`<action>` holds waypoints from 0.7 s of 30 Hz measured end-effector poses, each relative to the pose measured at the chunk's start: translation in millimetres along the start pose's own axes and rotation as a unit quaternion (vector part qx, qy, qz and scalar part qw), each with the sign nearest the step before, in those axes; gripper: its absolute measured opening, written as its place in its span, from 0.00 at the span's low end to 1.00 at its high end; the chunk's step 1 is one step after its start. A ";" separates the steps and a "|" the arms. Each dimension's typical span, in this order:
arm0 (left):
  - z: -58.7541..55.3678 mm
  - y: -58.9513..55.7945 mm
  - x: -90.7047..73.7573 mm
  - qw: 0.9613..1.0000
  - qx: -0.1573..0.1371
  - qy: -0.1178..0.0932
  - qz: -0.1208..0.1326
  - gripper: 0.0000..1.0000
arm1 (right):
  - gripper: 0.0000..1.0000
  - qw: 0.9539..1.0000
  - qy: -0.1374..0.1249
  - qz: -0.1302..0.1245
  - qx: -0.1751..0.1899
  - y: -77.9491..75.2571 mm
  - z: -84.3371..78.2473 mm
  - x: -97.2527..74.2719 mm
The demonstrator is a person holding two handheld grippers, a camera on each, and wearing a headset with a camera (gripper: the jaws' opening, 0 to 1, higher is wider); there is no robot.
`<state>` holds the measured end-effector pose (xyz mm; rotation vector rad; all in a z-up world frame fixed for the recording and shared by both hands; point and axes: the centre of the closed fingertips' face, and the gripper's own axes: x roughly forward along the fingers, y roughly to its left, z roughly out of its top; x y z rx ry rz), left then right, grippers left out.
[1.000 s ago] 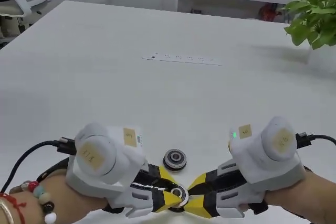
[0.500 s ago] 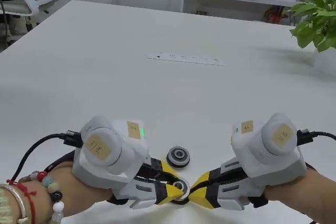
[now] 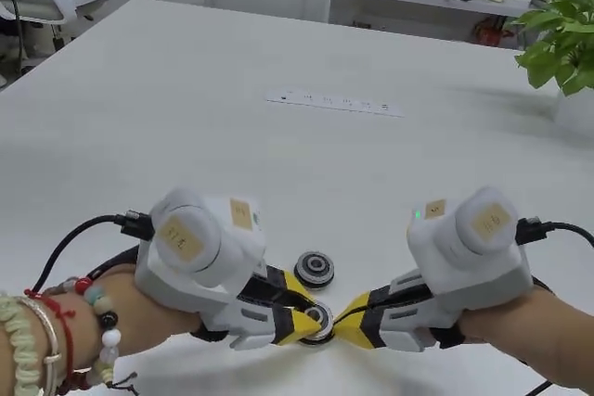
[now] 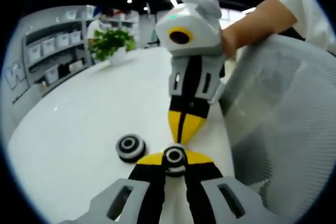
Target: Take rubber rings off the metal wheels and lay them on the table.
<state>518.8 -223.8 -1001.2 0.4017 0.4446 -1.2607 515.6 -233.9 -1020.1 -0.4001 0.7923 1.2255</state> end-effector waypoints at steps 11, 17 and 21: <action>-0.4 2.1 -0.3 1.000 -0.003 -0.001 0.004 0.13 | 0.00 0.999 -0.017 -0.008 0.034 -7.5 3.2 -4.1; -0.3 2.3 -0.2 1.000 -0.002 0.000 0.004 0.13 | 0.00 0.999 -0.016 -0.009 0.045 -7.4 3.6 -3.1; -0.4 2.5 -0.1 1.000 0.001 0.000 0.004 0.13 | 0.00 0.996 -0.017 -0.008 0.091 -7.8 4.1 -3.2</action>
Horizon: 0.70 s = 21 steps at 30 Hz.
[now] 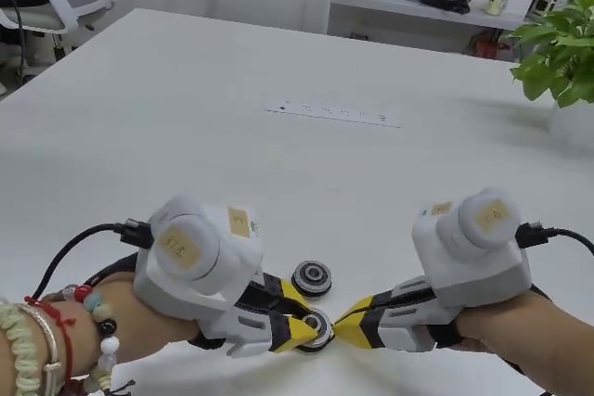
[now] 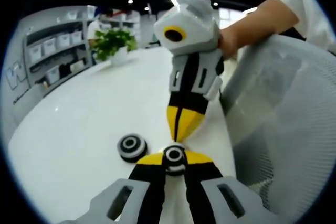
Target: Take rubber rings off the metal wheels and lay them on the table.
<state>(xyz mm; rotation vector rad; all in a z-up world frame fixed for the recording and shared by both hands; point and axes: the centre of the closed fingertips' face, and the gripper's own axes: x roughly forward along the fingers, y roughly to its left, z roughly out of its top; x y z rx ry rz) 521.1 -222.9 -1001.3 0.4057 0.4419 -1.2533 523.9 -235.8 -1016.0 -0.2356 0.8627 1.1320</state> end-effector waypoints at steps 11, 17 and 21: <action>-0.5 1.2 -0.4 1.000 0.003 0.001 0.001 0.13 | 0.00 0.994 -0.025 0.019 0.109 -0.1 8.4 -1.8; -0.6 1.6 0.0 1.000 0.006 0.003 0.002 0.13 | 0.00 0.990 -0.032 0.026 0.135 -0.1 8.8 -1.6; -0.7 2.7 0.2 1.000 -0.003 0.002 0.002 0.13 | 0.00 0.989 -0.034 0.029 0.142 1.8 9.3 -1.9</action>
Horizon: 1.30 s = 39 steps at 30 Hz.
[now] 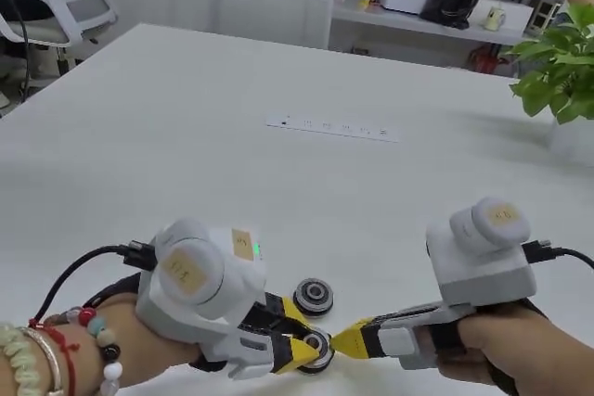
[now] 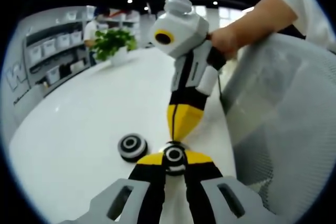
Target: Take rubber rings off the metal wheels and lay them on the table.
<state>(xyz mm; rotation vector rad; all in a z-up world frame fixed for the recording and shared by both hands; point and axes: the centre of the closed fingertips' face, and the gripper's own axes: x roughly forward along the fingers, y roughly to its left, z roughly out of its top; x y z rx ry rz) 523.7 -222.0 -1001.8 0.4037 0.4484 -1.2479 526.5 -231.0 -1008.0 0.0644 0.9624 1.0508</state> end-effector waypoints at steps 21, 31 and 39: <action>-1.2 1.2 0.0 1.000 0.002 0.000 0.002 0.13 | 0.00 1.000 -0.012 0.023 0.016 8.9 5.8 1.9; -1.3 1.8 0.0 1.000 0.001 -0.002 0.005 0.13 | 0.00 0.999 -0.015 0.032 0.016 12.3 7.8 2.9; -1.3 2.0 -0.1 1.000 -0.001 -0.003 0.006 0.13 | 0.00 0.999 -0.016 0.038 0.020 13.8 8.0 3.3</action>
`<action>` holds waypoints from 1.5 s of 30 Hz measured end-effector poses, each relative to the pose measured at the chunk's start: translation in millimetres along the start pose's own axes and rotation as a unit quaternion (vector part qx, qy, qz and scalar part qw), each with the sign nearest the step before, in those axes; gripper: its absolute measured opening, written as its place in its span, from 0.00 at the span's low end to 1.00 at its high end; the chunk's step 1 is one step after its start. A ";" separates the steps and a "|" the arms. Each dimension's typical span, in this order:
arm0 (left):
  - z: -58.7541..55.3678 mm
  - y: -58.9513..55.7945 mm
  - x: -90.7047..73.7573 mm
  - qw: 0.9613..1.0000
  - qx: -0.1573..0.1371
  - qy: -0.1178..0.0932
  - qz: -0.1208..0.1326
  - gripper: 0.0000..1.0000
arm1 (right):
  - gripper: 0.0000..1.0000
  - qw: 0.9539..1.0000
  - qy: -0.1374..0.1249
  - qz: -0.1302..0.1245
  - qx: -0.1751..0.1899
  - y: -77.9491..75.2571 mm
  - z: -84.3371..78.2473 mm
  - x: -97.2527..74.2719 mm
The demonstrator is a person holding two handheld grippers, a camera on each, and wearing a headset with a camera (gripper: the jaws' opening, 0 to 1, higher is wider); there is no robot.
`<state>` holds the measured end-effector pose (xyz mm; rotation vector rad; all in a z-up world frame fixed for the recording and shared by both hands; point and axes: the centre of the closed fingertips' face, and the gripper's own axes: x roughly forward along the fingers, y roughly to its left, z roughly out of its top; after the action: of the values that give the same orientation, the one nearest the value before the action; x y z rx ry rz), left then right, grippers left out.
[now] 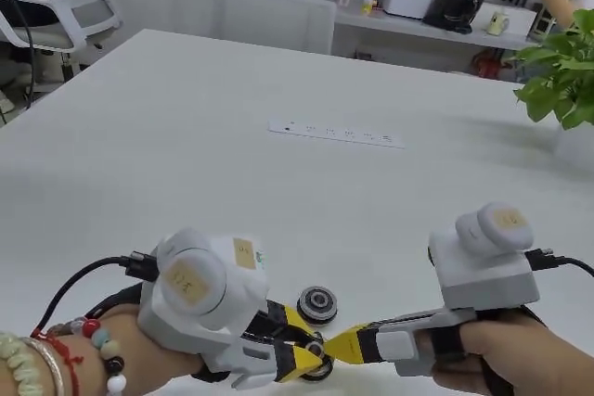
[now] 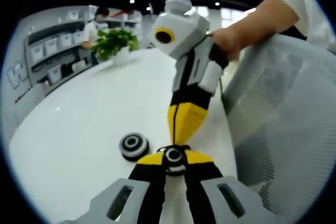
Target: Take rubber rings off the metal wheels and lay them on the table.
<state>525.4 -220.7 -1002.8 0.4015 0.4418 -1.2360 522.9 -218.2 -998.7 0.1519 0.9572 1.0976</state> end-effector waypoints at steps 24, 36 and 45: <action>0.8 -2.4 -0.3 1.000 -0.008 0.023 0.003 0.14 | 0.00 1.000 -0.004 -0.021 -0.005 -2.2 5.4 0.3; 23.6 -8.2 -11.9 1.000 0.014 0.001 -0.007 0.26 | 0.00 0.999 -0.015 -0.036 0.001 -6.8 10.2 -6.0; 42.0 -6.0 -25.1 1.000 0.025 -0.013 -0.002 0.37 | 0.00 0.999 -0.025 -0.037 0.010 -9.4 14.0 -9.5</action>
<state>517.4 -223.9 -954.3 0.4283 0.3905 -1.2570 538.3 -225.6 -989.8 0.1583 0.9224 1.0111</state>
